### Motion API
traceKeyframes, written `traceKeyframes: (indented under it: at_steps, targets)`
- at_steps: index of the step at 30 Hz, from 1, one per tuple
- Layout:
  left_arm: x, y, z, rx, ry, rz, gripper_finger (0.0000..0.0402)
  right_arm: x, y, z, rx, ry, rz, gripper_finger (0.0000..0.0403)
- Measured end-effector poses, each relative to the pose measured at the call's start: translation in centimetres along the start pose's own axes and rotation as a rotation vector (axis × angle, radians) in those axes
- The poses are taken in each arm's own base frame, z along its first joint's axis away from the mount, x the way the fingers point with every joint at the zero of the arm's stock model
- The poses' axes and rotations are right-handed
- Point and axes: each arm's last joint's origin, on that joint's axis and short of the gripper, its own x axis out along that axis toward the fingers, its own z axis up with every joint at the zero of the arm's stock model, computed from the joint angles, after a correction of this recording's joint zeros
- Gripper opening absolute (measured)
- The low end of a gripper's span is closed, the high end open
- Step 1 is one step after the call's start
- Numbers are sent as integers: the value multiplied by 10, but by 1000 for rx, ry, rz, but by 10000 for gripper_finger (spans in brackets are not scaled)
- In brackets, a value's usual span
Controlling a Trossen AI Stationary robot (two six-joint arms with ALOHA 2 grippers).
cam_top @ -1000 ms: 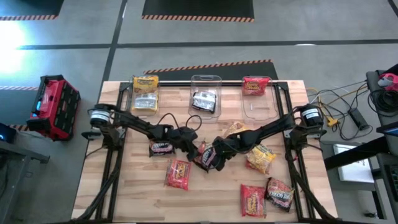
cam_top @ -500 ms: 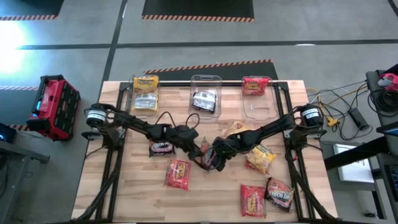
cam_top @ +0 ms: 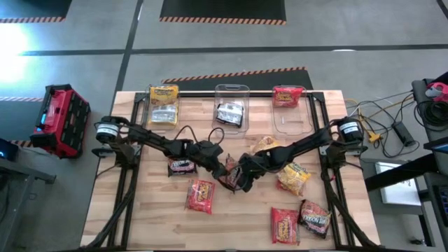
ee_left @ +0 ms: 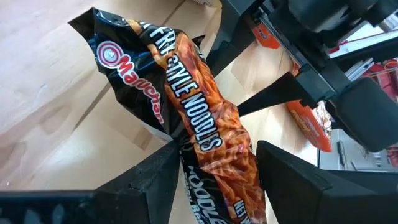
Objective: Sort Maruchan noodles
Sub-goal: Put the black noodle pack into the middle transparent bin
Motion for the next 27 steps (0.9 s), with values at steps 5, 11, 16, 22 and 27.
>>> traceKeyframes:
  at_steps: [5,11,16,22,27]
  targets:
    - [0,0,0,-2,-4,8,195,-3,6,6,-19,-9,7,182]
    - [0,1,0,-20,-1,24,161,-10,15,13,-64,8,-14,182]
    - [0,3,-1,-24,6,41,134,-17,21,17,-98,32,-26,182]
    - [-2,1,-1,-5,19,41,135,-36,24,13,-133,93,-61,182]
    - [-5,0,-1,16,17,40,135,-67,27,8,-149,66,-50,183]
